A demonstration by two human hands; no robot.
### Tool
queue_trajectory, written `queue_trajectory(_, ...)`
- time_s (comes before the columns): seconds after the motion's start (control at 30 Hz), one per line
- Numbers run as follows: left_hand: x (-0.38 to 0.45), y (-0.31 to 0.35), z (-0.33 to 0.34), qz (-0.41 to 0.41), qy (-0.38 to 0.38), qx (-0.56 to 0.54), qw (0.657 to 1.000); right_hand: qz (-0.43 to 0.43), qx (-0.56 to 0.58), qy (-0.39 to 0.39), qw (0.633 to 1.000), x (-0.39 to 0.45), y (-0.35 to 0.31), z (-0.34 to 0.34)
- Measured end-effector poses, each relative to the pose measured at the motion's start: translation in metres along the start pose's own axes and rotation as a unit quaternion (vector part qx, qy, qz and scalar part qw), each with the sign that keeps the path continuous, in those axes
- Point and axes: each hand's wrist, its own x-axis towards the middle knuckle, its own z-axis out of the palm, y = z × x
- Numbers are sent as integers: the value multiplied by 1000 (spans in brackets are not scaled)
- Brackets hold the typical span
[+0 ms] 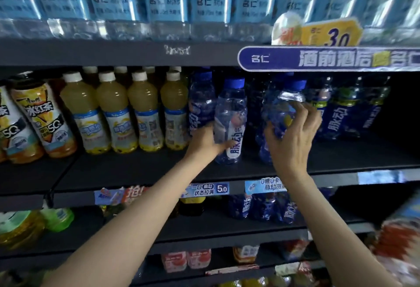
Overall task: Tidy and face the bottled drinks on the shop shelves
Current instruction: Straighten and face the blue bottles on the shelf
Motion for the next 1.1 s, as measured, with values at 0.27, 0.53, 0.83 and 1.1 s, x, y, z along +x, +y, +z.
queue_trajectory(0.27, 32, 26, 36, -72, 28, 129, 989, 242, 9, -223, 944, -4, 28, -3)
queue_trajectory(0.53, 32, 26, 39, -25, 85, 101, 991, 195, 97, -271, 938, -14, 14, -10)
queue_trajectory(0.83, -1, -17, -3, 36, 274, 51, 960, 198, 88, -273, 937, -21, -14, 34)
queue_trajectory(1.1, 9, -10, -2, -27, 237, 100, 966, 235, 47, -309, 920, 6, -16, 67)
